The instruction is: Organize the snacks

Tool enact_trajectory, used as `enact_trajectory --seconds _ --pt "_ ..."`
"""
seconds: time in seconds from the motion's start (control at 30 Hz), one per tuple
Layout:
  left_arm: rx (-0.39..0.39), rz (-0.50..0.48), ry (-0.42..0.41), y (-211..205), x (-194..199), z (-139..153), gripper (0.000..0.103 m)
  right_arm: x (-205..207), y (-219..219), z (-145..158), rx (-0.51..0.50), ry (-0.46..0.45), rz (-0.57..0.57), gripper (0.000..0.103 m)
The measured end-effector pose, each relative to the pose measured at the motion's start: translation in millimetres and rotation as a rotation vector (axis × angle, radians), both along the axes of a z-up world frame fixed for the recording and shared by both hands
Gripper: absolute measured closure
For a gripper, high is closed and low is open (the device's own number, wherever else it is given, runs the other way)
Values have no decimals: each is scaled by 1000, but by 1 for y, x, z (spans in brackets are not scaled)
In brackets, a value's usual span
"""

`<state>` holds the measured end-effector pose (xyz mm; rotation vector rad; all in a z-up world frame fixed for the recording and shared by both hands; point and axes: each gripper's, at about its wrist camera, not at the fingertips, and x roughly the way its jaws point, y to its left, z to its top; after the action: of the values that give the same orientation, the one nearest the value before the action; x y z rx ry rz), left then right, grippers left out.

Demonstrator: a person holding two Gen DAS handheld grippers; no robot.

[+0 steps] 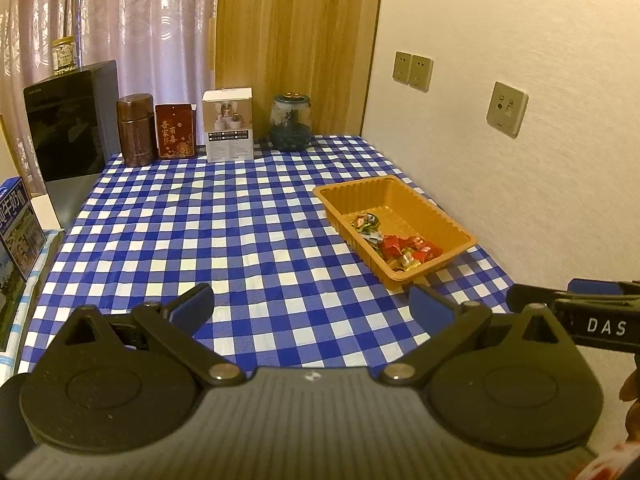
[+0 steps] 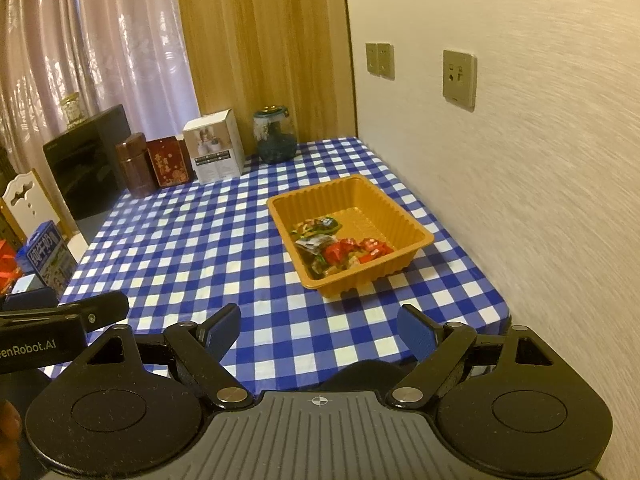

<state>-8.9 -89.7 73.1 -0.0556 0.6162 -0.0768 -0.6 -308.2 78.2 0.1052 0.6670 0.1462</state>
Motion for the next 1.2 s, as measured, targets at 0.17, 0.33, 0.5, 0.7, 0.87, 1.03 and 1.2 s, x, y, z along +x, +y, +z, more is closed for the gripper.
enact_trajectory --seconds 0.17,0.33,0.5,0.7,0.87,1.03,1.2 --pt "0 1 1 -1 0 0 0 1 0 0 0 -1 0 18" --pt "1 0 2 -1 0 -1 0 1 0 0 0 -1 0 18" --pt "1 -1 3 -1 0 -2 0 1 -1 0 -1 -1 2 18" --pt "2 -1 2 0 -1 -2 0 0 1 -1 0 0 4 18" --pt "1 -2 2 0 -1 -2 0 0 2 -2 2 1 5 18" --pt "2 -5 3 1 0 -3 0 0 2 -2 1 0 4 18" --pt "2 -5 4 3 0 -5 0 0 2 -3 3 0 1 18"
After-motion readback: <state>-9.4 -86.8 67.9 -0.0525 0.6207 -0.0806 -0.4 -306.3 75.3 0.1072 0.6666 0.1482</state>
